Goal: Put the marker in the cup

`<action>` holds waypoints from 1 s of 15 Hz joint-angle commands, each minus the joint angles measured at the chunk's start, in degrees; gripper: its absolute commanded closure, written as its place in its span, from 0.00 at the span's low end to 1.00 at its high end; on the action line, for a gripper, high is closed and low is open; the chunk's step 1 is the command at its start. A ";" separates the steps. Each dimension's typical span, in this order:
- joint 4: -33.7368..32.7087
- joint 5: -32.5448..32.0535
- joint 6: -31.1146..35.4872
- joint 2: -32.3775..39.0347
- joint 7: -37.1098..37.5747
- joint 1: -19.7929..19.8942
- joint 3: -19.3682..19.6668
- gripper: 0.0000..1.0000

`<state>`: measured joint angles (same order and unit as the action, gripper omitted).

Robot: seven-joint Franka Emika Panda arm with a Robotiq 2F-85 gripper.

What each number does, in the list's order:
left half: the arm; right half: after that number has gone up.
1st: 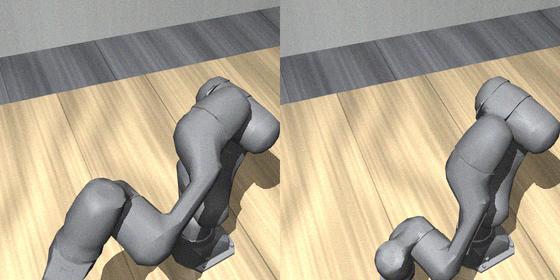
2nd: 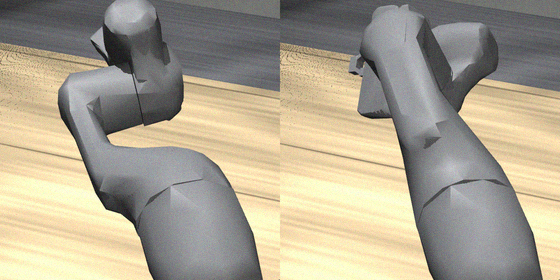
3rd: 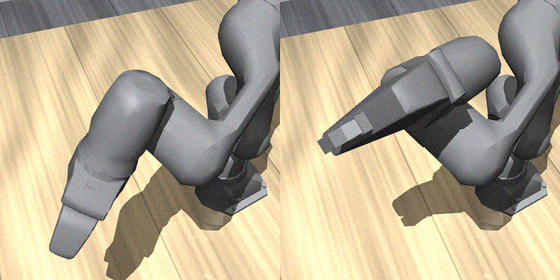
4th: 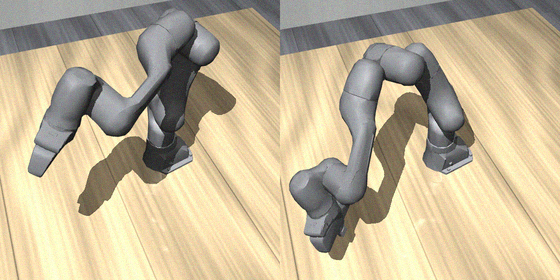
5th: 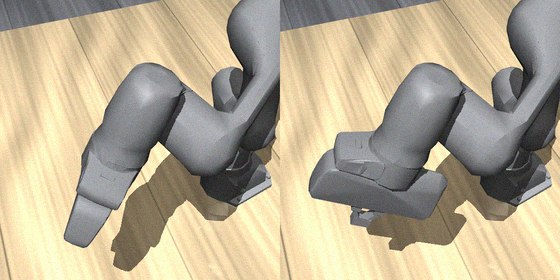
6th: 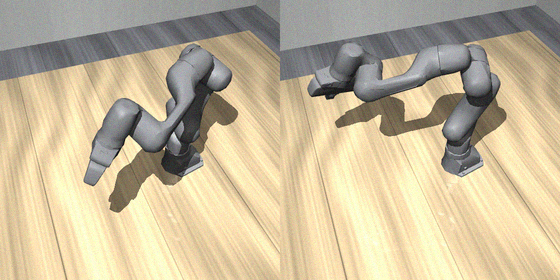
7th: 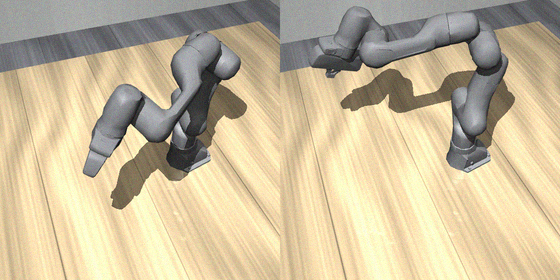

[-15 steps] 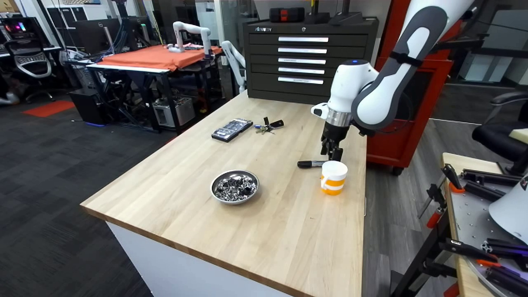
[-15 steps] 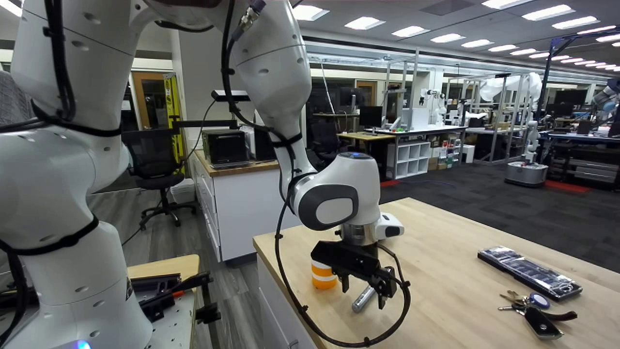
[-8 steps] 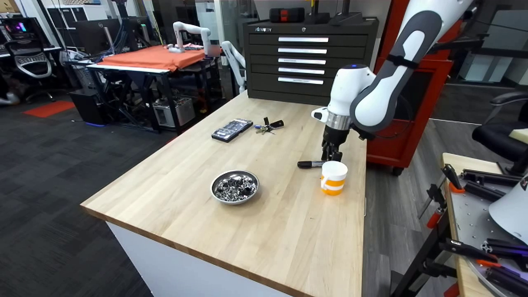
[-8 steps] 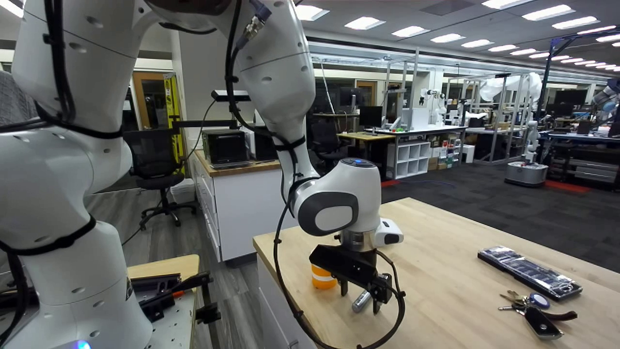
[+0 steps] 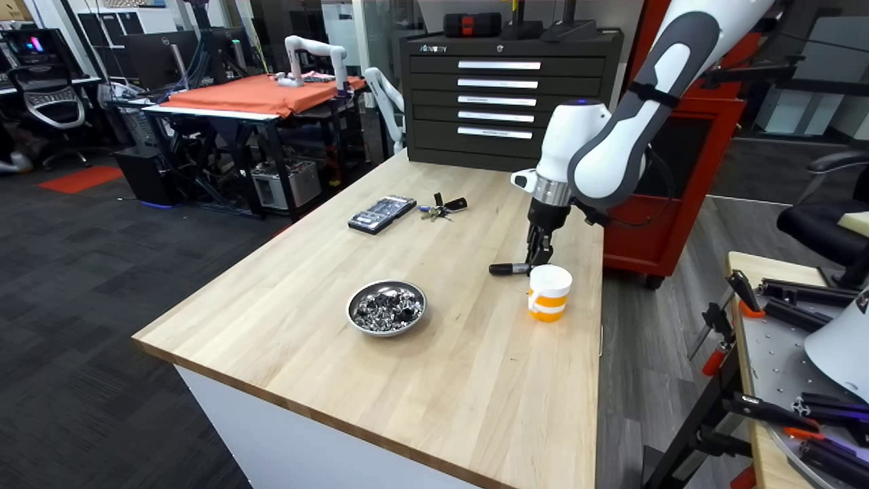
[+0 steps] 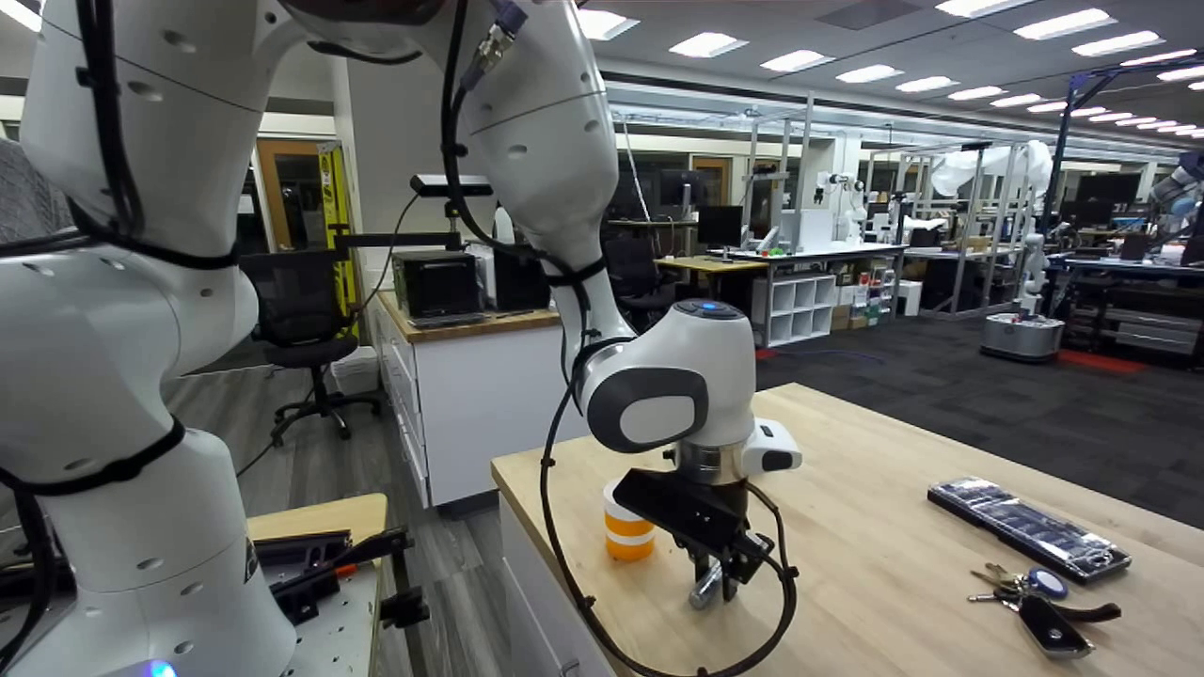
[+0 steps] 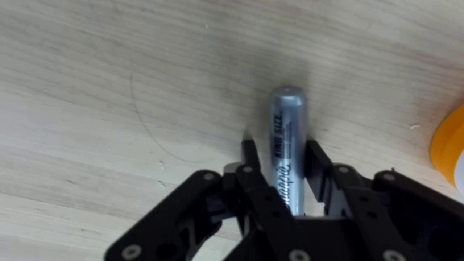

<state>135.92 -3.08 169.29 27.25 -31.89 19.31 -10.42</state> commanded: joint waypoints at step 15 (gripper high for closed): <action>0.40 -1.45 -24.19 -18.28 -1.35 -4.92 5.44 0.94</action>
<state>135.78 -2.92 151.01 14.09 -32.58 17.82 -8.26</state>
